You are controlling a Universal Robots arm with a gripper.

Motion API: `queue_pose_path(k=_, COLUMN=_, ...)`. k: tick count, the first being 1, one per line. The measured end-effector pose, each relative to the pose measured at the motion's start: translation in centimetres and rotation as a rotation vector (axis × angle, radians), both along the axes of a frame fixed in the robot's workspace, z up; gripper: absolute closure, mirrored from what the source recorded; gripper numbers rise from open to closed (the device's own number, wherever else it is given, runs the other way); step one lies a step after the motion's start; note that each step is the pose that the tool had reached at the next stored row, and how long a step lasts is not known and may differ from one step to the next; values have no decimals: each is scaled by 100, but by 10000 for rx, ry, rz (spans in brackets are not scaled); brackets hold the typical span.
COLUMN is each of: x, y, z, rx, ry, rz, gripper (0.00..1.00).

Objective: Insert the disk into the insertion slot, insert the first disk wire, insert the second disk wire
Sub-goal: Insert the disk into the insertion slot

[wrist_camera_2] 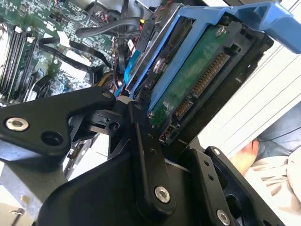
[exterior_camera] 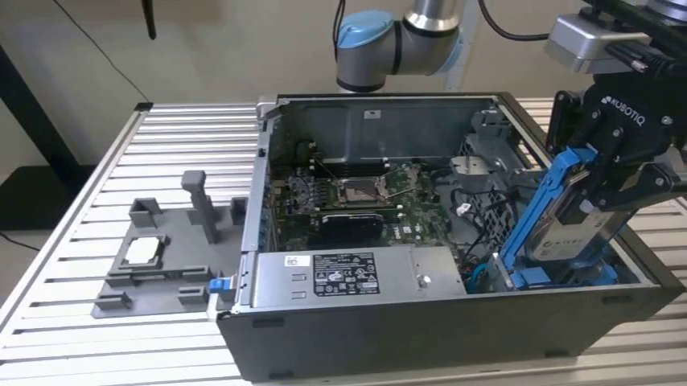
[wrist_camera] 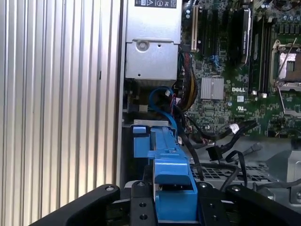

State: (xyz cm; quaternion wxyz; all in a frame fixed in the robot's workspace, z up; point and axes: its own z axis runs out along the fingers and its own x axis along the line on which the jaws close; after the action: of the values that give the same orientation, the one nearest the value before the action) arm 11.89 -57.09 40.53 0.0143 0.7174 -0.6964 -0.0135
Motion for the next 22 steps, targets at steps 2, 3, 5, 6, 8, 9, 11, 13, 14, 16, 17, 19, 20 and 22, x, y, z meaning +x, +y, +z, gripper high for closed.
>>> queue_pose_path(k=2, x=3, y=0, z=-36, rx=-1, ry=1, rz=16, gripper=67)
queue_pose_path(k=3, x=4, y=0, z=-55, rx=0, ry=0, rz=23, gripper=67)
queue_pose_path(k=5, x=6, y=0, z=-91, rx=-1, ry=0, rz=36, gripper=67)
queue_pose_path(k=6, x=6, y=0, z=-110, rx=0, ry=0, rz=43, gripper=67)
queue_pose_path(k=8, x=6, y=0, z=-146, rx=-1, ry=0, rz=55, gripper=67)
queue_pose_path(k=9, x=7, y=0, z=-165, rx=0, ry=0, rz=61, gripper=67)
queue_pose_path(k=11, x=7, y=0, z=-200, rx=0, ry=0, rz=70, gripper=67)
queue_pose_path(k=13, x=7, y=0, z=-238, rx=0, ry=0, rz=81, gripper=67)
queue_pose_path(k=14, x=7, y=0, z=-256, rx=1, ry=0, rz=86, gripper=67)
queue_pose_path(k=16, x=7, y=0, z=-291, rx=0, ry=-1, rz=97, gripper=67)
queue_pose_path(k=17, x=7, y=0, z=-307, rx=0, ry=0, rz=100, gripper=67)
queue_pose_path(k=19, x=7, y=1, z=-318, rx=-2, ry=0, rz=102, gripper=67)
queue_pose_path(k=20, x=7, y=1, z=-320, rx=-2, ry=0, rz=103, gripper=67)
queue_pose_path(k=22, x=7, y=0, z=-336, rx=2, ry=-1, rz=103, gripper=67)
